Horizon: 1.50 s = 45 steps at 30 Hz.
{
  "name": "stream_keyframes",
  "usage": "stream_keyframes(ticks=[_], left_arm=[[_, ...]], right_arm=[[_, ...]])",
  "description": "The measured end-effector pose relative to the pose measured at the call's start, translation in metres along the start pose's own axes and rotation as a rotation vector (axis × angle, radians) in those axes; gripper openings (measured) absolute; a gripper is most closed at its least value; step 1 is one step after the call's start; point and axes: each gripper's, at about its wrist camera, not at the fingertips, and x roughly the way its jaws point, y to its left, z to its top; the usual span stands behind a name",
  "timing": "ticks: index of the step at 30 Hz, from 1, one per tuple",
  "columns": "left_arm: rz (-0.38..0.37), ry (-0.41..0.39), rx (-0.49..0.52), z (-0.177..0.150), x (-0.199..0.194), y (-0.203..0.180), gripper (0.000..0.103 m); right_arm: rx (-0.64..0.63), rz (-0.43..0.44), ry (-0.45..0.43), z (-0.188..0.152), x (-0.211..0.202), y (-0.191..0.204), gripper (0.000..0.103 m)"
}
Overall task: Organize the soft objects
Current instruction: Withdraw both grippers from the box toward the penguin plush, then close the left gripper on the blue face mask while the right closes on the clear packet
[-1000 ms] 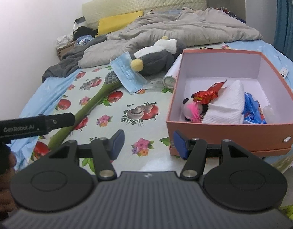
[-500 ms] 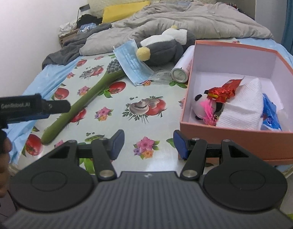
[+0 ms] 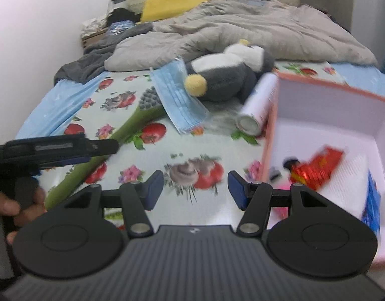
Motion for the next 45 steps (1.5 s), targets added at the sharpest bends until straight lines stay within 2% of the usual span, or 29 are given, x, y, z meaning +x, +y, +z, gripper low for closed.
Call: stream_keyframes(ticks=[3,4,7,11,14,20,23,25,29,31,34,38,43,45], left_arm=[[-0.013,0.016,-0.054,0.015,0.022,0.015,0.077],[-0.012,0.020,-0.065,0.021,0.029,0.019,0.077],[-0.022,0.023,-0.082,0.033,0.047,0.026,0.077],[-0.067,0.046,-0.095,0.044,0.077,0.031,0.077],[-0.080,0.071,-0.115,0.048,0.102,0.035,0.077],[-0.097,0.109,-0.151,0.050,0.151,0.041,0.077],[-0.106,0.124,-0.165,0.051,0.175,0.042,0.075],[-0.085,0.117,-0.153,0.054,0.185,0.040,0.074],[-0.089,0.107,-0.145,0.065,0.200,0.040,0.066],[-0.090,0.117,-0.170,0.070,0.208,0.044,0.063],[-0.106,0.112,-0.201,0.077,0.216,0.049,0.061],[-0.130,0.102,-0.215,0.082,0.226,0.049,0.059],[-0.158,0.104,-0.236,0.083,0.238,0.047,0.033],[-0.169,0.117,-0.246,0.082,0.243,0.045,0.016]], right_arm=[[-0.043,0.067,0.058,0.023,0.020,0.000,0.059],[-0.097,0.072,0.068,0.031,0.027,0.002,0.059],[-0.286,0.044,0.075,0.049,0.043,0.015,0.059],[-0.439,0.067,0.135,0.072,0.073,0.022,0.059],[-0.514,0.004,0.208,0.081,0.107,0.020,0.059],[-0.468,-0.026,0.295,0.094,0.160,-0.004,0.058],[-0.395,0.002,0.330,0.101,0.178,-0.014,0.058],[-0.347,0.021,0.351,0.104,0.192,-0.019,0.058],[-0.350,0.012,0.383,0.102,0.219,-0.020,0.059],[-0.300,-0.008,0.402,0.101,0.232,-0.023,0.059],[-0.274,-0.007,0.401,0.102,0.242,-0.021,0.059],[-0.311,-0.049,0.347,0.104,0.247,-0.011,0.059],[-0.294,-0.084,0.349,0.102,0.263,-0.013,0.058],[-0.249,-0.087,0.361,0.102,0.269,-0.017,0.056]])
